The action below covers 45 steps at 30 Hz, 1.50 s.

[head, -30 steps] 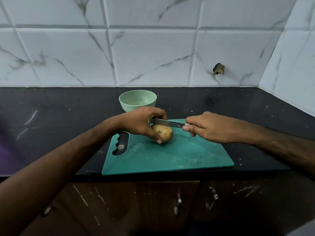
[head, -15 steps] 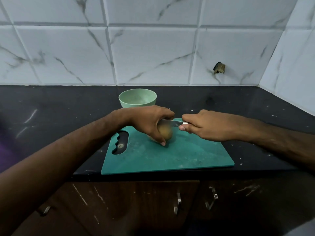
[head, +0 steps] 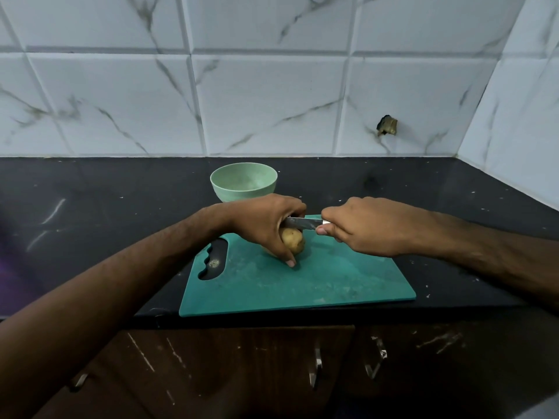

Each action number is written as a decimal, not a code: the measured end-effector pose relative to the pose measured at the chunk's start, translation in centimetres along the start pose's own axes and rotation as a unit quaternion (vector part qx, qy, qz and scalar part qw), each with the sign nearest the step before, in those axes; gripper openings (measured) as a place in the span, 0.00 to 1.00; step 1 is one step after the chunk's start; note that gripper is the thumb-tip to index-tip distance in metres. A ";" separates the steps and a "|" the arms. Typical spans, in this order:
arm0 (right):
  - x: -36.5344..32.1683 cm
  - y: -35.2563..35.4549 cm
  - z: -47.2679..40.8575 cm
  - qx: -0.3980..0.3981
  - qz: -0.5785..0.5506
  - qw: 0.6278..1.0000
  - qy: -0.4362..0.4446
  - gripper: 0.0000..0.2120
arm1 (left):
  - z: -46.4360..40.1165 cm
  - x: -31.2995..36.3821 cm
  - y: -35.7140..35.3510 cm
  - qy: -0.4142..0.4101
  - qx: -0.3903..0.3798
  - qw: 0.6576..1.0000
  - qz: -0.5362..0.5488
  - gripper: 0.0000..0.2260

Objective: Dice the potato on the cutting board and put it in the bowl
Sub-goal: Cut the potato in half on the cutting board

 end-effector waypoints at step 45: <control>-0.6 -1.2 0.2 0.067 0.114 0.991 -0.010 0.19 | -0.3 -0.9 -1.5 -0.028 0.072 0.996 0.051 0.27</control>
Point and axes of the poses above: each hand's wrist, its own z-axis away from the middle knuckle, its own y-axis out of the back of the hand, x = y × z, the point moved 2 cm from there along -z, towards the middle knuckle, and after that the axes turned 10 degrees about -z, right-handed, at the moved point
